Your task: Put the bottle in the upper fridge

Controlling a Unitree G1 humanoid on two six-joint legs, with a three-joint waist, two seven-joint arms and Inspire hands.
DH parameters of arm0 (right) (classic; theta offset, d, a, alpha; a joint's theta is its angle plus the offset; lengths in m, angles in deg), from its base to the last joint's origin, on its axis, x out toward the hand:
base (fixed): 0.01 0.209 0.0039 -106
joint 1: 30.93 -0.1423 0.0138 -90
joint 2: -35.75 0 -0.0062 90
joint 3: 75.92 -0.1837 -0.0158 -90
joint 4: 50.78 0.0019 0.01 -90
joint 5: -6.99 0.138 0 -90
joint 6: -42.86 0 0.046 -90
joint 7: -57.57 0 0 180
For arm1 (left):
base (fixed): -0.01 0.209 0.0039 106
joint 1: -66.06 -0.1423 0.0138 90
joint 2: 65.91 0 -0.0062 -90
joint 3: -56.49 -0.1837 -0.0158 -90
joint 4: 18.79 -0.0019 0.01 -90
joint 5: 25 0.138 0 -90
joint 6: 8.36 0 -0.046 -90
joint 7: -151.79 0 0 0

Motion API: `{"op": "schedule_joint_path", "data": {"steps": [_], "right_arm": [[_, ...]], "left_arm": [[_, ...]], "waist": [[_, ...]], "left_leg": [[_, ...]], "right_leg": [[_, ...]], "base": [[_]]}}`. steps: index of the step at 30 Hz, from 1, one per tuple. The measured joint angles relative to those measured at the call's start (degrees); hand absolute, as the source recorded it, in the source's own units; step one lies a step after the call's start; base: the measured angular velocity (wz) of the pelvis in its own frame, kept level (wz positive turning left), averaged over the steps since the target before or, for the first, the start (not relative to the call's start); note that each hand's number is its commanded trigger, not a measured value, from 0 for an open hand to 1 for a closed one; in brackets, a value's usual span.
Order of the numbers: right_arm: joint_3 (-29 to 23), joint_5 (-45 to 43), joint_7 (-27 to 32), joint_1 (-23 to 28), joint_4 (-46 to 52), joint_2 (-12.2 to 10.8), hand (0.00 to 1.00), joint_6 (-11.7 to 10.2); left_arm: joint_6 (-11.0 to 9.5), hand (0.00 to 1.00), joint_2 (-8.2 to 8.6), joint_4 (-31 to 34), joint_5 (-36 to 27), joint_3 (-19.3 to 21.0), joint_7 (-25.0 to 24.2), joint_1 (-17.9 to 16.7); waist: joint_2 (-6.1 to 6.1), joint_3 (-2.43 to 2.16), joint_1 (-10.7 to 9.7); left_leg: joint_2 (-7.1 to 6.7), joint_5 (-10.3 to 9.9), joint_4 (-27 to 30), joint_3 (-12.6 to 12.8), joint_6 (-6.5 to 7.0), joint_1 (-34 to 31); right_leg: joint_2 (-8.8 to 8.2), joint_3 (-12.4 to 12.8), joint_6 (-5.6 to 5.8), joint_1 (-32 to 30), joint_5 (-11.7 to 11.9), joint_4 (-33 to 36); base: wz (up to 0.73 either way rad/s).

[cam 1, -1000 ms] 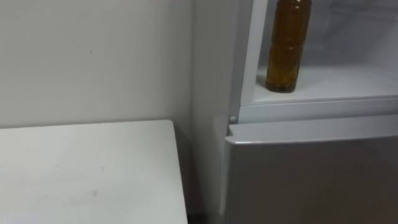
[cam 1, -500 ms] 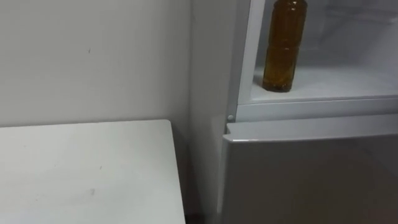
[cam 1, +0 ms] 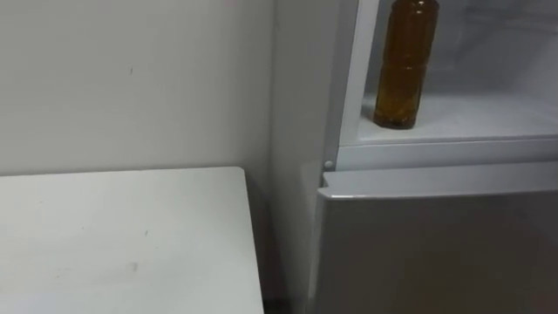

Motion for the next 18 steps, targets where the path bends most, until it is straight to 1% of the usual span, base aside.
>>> {"op": "schedule_joint_path", "data": {"steps": [5,7,11,13,18], "right_arm": [[1.8,-2.5,-1.1,0.0,1.3,0.0,0.00,0.6],[2.1,-5.1,-1.8,0.0,1.7,0.0,0.00,0.6],[2.4,-10.3,-3.1,0.0,1.9,0.0,0.00,0.6],[2.5,-13.0,-3.8,0.0,3.3,-0.7,0.00,1.1],[4.4,-15.0,-3.9,0.1,5.3,-0.8,0.00,1.8]], "left_arm": [[0.0,0.00,0.04,-1.0,0.0,0.0,-1.3,0.3],[0.1,0.00,0.06,-2.1,0.0,0.0,-1.7,0.5],[0.1,0.00,0.36,-2.1,0.0,0.0,-2.5,0.4],[0.1,0.00,0.50,-2.2,0.0,0.0,-2.7,0.7],[0.1,0.00,0.71,-2.6,-0.1,0.0,-2.5,0.8]], "waist": [[0.29,0.09,0.0],[0.49,0.14,0.0],[0.70,0.13,0.0],[0.90,0.09,-0.1],[1.20,0.12,0.3]], "left_leg": [[-0.01,0.0,0.2,0.0,0.00,-0.1],[0.00,0.0,0.2,0.0,0.00,-0.2],[-0.01,0.0,0.1,-0.1,0.00,-0.3],[0.00,0.0,0.1,-0.1,0.00,-0.6],[0.01,0.0,0.1,0.1,0.00,-0.6]], "right_leg": [[-0.04,0.0,0.00,0.0,0.0,0.0],[-0.04,-0.2,0.00,0.0,0.0,0.0],[-0.11,-0.4,0.00,0.0,0.0,0.0],[-0.12,-0.6,0.00,-0.2,0.0,-0.1],[-0.13,-0.4,-0.01,-0.4,0.0,0.1]], "base": [[0.00],[0.03],[0.01],[0.03],[-0.02]]}}
